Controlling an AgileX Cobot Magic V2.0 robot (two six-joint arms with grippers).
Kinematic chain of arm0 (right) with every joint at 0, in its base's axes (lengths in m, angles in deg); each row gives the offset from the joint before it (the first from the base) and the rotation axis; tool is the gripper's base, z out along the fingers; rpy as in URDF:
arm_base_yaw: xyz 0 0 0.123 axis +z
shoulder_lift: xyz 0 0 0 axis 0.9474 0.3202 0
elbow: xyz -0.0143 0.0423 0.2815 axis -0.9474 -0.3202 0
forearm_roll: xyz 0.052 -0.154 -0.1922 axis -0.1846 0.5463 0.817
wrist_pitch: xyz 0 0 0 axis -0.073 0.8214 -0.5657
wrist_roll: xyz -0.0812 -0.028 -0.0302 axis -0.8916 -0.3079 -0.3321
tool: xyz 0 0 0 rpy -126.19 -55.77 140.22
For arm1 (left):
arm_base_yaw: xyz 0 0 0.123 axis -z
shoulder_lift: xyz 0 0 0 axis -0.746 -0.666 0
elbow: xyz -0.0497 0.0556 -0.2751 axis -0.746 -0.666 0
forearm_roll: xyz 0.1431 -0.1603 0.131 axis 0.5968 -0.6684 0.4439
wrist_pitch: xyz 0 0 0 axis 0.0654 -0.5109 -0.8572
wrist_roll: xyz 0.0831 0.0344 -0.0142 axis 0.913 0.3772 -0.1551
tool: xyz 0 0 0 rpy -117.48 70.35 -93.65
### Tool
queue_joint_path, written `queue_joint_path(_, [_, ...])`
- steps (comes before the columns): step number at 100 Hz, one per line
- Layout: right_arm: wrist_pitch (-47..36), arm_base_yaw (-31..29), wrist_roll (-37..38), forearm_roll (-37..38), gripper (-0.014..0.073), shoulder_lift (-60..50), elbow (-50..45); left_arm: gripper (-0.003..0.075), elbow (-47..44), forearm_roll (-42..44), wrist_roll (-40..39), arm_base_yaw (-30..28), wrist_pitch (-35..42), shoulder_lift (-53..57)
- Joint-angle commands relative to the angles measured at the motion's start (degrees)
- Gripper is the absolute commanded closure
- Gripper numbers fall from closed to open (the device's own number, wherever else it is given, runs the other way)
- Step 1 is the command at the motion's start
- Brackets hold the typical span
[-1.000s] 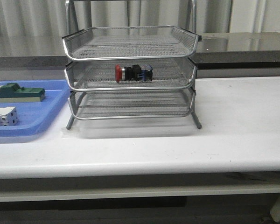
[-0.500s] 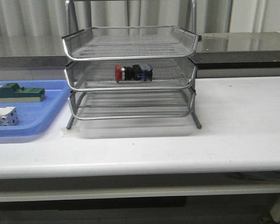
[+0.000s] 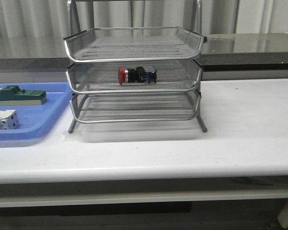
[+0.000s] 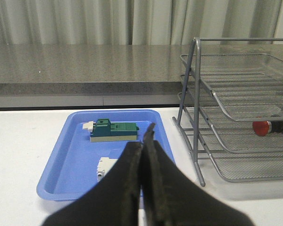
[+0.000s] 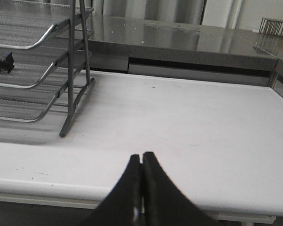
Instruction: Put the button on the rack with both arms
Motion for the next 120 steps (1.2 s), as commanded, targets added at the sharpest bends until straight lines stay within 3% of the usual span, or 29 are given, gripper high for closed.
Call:
queue_joint_path(1, [-5.44,-0.40,-0.15,0.92,0.0655,-1.05,-0.17,0.0741,1.55,-1.21,-0.24,-0.21,3.83,-0.70])
queue_joint_path(120, [-5.38,-0.40,-0.15,0.97,0.0655,-1.05,-0.17,0.0741,1.55,-1.21,-0.24,-0.21,3.83,-0.70])
